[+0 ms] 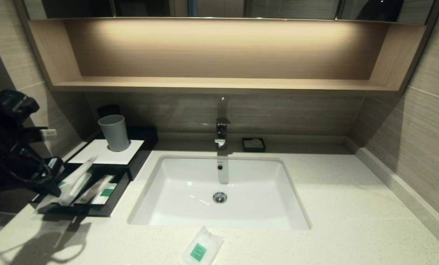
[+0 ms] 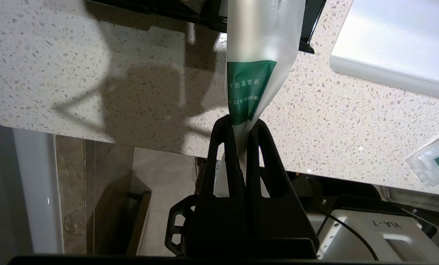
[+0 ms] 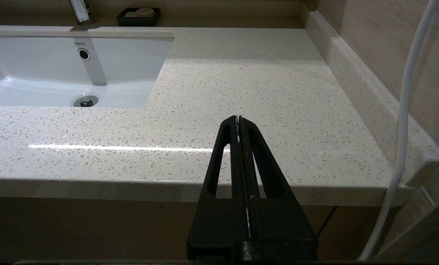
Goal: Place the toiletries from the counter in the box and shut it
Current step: Place the bathroom toiletry into the drawer
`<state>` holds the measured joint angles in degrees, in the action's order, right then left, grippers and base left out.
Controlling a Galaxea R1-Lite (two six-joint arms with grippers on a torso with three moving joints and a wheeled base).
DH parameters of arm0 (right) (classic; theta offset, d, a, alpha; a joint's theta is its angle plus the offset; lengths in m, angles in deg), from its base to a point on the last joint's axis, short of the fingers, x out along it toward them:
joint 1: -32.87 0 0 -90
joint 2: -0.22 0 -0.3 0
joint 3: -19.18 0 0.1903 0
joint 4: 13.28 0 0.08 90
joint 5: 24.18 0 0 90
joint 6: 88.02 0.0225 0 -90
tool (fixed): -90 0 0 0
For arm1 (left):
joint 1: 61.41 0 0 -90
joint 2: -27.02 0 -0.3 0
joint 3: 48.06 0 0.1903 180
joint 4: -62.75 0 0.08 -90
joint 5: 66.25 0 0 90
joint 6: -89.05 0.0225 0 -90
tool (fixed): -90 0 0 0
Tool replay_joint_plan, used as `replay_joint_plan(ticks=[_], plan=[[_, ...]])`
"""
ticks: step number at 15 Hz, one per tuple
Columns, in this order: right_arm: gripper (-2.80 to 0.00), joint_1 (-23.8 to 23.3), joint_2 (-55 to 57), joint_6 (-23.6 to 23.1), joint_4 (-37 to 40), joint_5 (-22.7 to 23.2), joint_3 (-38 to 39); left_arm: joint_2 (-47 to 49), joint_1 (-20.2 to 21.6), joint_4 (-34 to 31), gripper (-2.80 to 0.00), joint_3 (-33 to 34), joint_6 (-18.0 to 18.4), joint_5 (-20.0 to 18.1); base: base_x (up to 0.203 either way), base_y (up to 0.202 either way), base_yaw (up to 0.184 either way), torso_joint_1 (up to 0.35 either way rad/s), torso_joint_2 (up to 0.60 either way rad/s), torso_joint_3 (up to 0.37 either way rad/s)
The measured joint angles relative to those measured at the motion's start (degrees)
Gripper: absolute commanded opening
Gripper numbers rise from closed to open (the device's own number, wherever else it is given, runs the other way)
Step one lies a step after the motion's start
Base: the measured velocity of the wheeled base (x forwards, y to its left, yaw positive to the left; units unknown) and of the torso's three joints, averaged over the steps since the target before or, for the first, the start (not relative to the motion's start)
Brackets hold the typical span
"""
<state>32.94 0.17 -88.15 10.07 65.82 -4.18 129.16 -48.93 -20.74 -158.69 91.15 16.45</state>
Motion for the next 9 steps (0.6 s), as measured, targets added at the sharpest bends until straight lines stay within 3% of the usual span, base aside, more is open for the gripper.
replay_joint_plan(ticks=[9], plan=[[-2.80, 0.0, 0.0, 0.0, 0.0, 0.0, 0.0, 1.1, 1.8, -2.4, -2.80, 0.3, 6.1, 1.2, 0.000, 0.000, 0.000, 0.000, 0.00, 0.000]])
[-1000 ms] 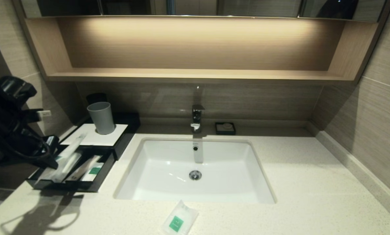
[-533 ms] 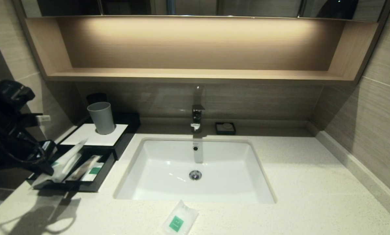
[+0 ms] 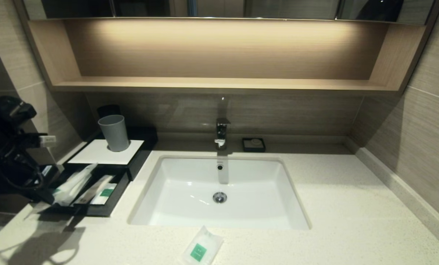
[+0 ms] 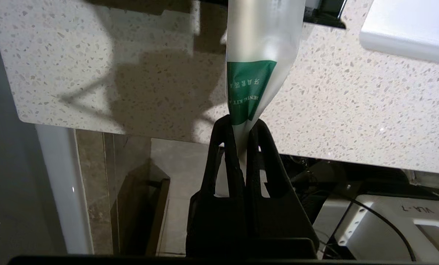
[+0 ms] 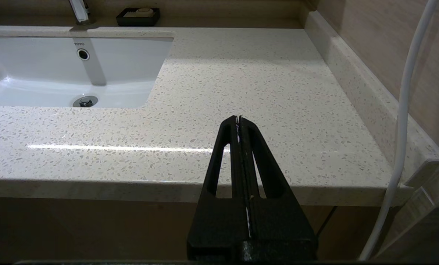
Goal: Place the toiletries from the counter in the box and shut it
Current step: Place the bathroom toiletry into the drawer
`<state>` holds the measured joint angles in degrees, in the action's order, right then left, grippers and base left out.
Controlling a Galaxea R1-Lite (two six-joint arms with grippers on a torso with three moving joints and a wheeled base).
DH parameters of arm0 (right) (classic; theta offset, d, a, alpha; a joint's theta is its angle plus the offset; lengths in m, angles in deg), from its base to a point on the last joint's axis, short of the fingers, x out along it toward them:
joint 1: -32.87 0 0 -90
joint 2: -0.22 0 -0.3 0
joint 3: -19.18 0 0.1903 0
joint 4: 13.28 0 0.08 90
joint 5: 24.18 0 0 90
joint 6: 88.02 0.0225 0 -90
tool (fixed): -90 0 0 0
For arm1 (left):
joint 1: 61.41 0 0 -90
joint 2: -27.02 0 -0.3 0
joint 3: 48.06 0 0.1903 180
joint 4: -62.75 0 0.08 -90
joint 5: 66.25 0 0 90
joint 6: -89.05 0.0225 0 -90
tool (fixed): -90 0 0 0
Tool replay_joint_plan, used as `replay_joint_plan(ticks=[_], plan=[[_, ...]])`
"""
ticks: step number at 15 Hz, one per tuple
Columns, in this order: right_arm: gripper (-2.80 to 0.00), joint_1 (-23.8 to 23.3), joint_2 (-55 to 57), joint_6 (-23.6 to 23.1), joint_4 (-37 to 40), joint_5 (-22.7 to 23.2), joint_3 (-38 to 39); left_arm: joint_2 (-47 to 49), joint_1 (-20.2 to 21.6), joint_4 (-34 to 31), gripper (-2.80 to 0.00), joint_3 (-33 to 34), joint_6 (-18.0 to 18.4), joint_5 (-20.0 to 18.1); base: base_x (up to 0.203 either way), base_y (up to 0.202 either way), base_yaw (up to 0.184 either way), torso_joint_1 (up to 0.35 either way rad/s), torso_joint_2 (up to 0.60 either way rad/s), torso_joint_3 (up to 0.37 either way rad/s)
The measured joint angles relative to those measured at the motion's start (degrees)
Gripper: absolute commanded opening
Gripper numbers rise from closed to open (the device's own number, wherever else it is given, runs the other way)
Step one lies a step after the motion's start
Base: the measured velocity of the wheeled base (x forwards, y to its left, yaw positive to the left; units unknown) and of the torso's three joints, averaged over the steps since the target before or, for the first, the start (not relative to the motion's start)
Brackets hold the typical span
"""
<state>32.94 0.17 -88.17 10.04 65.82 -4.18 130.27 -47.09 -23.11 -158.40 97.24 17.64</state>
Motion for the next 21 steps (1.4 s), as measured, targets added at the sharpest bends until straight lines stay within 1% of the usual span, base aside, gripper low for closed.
replay_joint_plan(ticks=[2, 4, 6, 7, 10, 21], plan=[[-2.80, 0.0, 0.0, 0.0, 0.0, 0.0, 0.0, 0.1, 0.3, -1.7, -2.80, -0.2, 1.2, 0.2, 0.000, 0.000, 0.000, 0.000, 0.00, 0.000], [-2.80, 0.0, 0.0, 0.0, 0.0, 0.0, 0.0, 0.3, 0.4, -1.8, -2.80, -0.2, 1.2, 0.7, 0.000, 0.000, 0.000, 0.000, 0.00, 0.000], [-2.80, 0.0, 0.0, 0.0, 0.0, 0.0, 0.0, 1.0, 0.4, -1.3, -2.80, -0.2, 1.3, 2.5, 0.000, 0.000, 0.000, 0.000, 0.00, 0.000], [-2.80, 0.0, 0.0, 0.0, 0.0, 0.0, 0.0, 1.4, 0.5, -1.1, -2.80, -0.4, 1.3, 2.7, 0.000, 0.000, 0.000, 0.000, 0.00, 0.000], [-2.80, 0.0, 0.0, 0.0, 0.0, 0.0, 0.0, 2.8, 0.7, -1.0, -2.80, -0.6, 3.3, 2.7, 0.000, 0.000, 0.000, 0.000, 0.00, 0.000], [-2.80, 0.0, 0.0, 0.0, 0.0, 0.0, 0.0, 5.8, 0.7, 3.8, -2.80, -0.9, 4.7, 2.6, 0.000, 0.000, 0.000, 0.000, 0.00, 0.000]])
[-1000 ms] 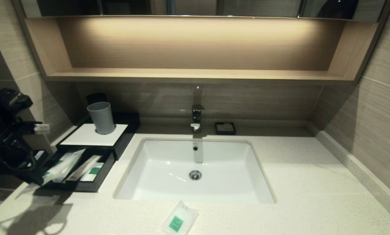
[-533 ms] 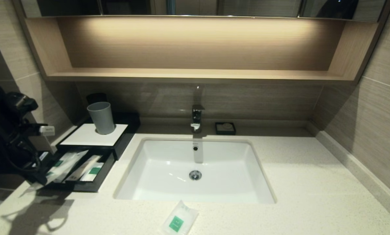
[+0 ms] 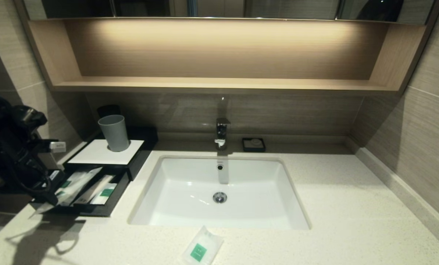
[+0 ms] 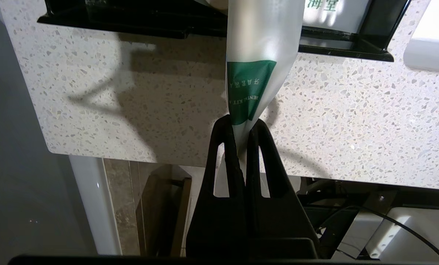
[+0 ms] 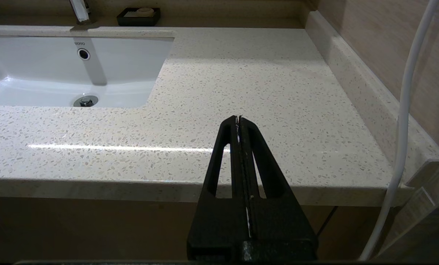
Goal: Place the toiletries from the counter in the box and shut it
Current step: Place the bathroom toiletry into the drawer
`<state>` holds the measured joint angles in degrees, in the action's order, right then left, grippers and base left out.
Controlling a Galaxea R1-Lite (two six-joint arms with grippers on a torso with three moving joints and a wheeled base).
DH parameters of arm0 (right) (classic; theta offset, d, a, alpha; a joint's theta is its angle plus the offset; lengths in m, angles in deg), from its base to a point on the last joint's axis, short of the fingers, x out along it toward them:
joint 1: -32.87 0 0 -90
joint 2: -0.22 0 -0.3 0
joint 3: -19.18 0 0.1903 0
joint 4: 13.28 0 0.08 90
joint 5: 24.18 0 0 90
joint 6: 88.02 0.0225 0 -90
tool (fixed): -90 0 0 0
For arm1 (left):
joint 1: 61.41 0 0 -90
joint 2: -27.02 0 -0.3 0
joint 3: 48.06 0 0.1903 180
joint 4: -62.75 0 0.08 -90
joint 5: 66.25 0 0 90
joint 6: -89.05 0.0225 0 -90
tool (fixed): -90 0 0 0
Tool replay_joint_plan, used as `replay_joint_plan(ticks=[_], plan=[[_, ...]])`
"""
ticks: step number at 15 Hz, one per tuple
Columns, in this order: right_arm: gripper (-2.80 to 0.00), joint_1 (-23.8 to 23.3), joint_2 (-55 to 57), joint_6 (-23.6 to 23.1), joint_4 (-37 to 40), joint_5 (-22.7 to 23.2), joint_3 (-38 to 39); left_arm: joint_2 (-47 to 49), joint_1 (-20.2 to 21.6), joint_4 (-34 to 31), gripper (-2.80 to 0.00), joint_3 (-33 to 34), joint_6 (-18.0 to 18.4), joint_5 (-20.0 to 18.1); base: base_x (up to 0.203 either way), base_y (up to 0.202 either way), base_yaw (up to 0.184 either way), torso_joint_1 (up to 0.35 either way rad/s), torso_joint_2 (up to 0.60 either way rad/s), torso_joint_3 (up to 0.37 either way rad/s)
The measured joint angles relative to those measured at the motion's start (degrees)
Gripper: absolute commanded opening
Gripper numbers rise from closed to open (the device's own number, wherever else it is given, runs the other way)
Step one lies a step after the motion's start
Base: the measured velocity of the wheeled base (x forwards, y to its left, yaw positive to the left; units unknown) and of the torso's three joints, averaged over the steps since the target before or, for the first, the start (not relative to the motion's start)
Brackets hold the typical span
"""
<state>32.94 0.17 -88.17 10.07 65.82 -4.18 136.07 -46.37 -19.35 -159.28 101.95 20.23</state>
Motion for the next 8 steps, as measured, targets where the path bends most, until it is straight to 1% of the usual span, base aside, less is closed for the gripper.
replay_joint_plan(ticks=[8], plan=[[-2.80, 0.0, 0.0, 0.0, 0.0, 0.0, 0.0, 2.1, 0.0, 3.0, -2.80, 0.0, 0.3, 0.1, 0.000, 0.000, 0.000, 0.000, 0.00, 0.000]])
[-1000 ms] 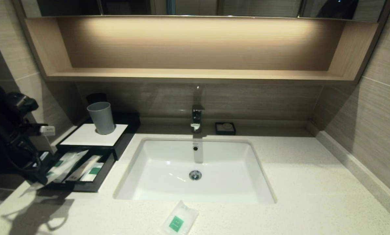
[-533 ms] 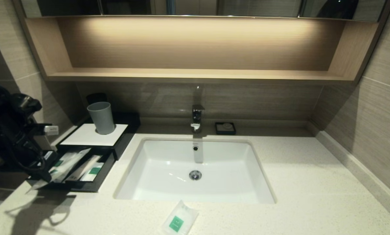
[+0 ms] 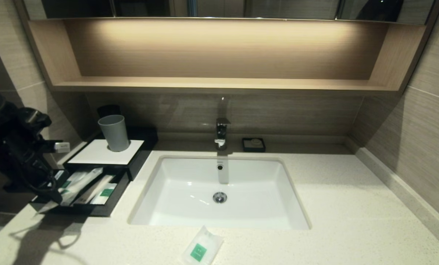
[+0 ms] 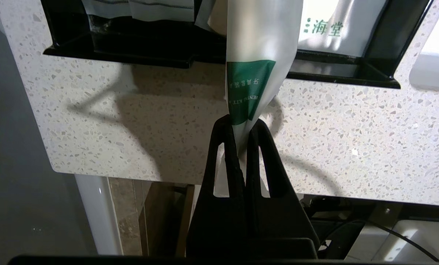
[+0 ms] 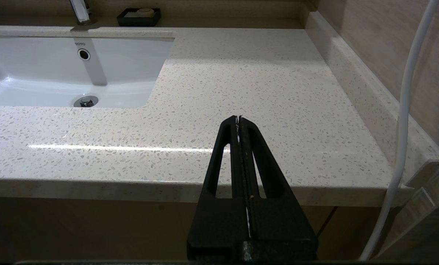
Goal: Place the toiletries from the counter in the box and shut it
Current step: Place the bathroom toiletry into the drawer
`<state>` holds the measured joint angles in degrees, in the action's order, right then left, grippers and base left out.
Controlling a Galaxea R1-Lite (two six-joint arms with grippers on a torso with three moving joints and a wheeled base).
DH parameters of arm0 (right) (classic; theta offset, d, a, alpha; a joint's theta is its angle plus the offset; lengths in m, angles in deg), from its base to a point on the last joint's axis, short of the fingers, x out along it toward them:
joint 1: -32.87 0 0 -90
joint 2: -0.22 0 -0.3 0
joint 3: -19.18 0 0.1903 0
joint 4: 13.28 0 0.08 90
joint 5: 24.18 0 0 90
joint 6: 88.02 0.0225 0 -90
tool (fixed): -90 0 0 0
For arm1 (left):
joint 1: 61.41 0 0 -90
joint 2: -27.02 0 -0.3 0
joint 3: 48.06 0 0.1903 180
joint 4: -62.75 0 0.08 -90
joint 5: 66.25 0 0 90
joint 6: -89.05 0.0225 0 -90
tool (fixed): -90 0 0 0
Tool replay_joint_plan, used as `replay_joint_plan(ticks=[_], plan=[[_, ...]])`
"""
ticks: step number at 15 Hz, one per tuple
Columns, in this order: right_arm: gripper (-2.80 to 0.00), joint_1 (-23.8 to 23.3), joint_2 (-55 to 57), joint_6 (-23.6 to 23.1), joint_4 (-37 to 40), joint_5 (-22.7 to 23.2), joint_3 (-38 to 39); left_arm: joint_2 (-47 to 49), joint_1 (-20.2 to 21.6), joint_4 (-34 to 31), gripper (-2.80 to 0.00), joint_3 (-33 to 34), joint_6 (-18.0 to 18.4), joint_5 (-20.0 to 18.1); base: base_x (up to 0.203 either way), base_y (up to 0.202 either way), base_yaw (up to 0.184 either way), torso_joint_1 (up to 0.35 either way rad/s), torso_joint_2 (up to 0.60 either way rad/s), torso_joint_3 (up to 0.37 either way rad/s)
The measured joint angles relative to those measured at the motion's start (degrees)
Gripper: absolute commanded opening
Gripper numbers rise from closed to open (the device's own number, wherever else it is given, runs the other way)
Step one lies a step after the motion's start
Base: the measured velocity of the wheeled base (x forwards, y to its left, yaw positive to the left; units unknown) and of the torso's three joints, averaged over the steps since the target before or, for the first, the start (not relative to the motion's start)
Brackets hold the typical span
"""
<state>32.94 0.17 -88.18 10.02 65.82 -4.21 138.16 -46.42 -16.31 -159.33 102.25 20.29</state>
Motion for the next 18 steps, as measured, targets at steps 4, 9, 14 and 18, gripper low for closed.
replay_joint_plan(ticks=[4, 9, 14, 18], plan=[[-2.80, 0.0, 0.0, 0.0, 0.0, 0.0, 0.0, 0.8, 0.0, 0.7, -2.80, 0.0, 0.0, 0.0, 0.000, 0.000, 0.000, 0.000, 0.00, 0.000], [-2.80, 0.0, 0.0, 0.0, 0.0, 0.0, 0.0, 1.8, 0.0, 3.1, -2.80, 0.1, -0.1, 0.0, 0.000, 0.000, 0.000, 0.000, 0.00, 0.000], [-2.80, 0.0, 0.0, 0.0, 0.0, 0.0, 0.0, 3.5, 0.0, 5.1, -2.80, 0.1, -0.1, -0.1, 0.000, 0.000, 0.000, 0.000, 0.00, 0.000], [-2.80, 0.0, 0.0, 0.0, 0.1, 0.0, 0.0, 4.8, 0.0, 6.9, -2.80, 0.3, -0.1, -0.4, 0.000, 0.000, 0.000, 0.000, 0.00, 0.000]])
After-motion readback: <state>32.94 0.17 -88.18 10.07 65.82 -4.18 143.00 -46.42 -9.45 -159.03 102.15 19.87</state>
